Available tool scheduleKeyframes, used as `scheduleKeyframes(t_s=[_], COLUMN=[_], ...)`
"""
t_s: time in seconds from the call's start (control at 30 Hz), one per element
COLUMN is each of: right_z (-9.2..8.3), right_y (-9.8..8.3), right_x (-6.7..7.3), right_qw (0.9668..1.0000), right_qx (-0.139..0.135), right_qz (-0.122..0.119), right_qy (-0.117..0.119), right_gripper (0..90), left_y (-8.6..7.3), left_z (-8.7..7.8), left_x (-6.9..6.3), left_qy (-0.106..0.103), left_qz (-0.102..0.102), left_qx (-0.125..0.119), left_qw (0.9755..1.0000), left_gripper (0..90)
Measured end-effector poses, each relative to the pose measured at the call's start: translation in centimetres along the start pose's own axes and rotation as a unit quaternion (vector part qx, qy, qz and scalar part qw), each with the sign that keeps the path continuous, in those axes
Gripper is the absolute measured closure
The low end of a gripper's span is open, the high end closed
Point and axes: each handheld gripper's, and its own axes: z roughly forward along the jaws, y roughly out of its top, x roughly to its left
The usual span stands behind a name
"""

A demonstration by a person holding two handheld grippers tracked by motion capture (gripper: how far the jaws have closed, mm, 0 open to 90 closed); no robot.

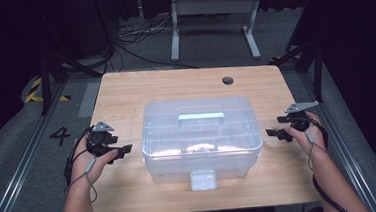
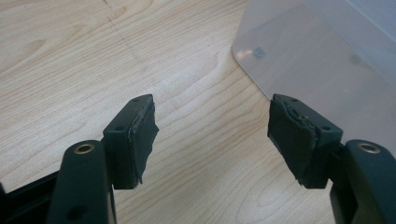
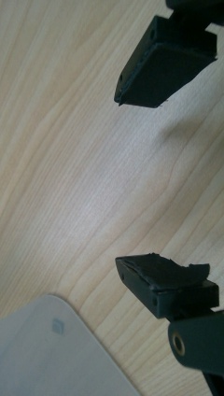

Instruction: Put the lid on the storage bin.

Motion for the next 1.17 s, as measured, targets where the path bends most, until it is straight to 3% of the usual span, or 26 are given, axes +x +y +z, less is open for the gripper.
scheduleKeyframes(t_s=[0.27,0.43,0.77,1.17], right_z=[1.0,1.4,1.9,1.8], right_y=[-1.1,-1.5,-1.8,-1.7], right_x=[0.7,1.7,3.0,3.3], right_qw=[0.9997,0.9977,0.9962,0.9960], right_qx=[-0.006,-0.012,-0.013,-0.016], right_qz=[-0.018,-0.052,-0.078,-0.081], right_qy=[0.012,0.040,0.037,0.036], right_gripper=[17.0,15.5,15.4,15.5], left_y=[-0.2,-0.3,-0.3,-0.3], left_z=[0.5,0.9,1.2,1.2], left_x=[0.0,-0.2,-0.5,-0.4], left_qy=[-0.010,-0.017,-0.028,-0.032], left_qz=[0.010,0.015,0.026,0.026], left_qx=[0.014,0.029,0.037,0.035], left_qw=[0.9998,0.9993,0.9986,0.9985], left_gripper=[32.4,31.3,29.5,27.7])
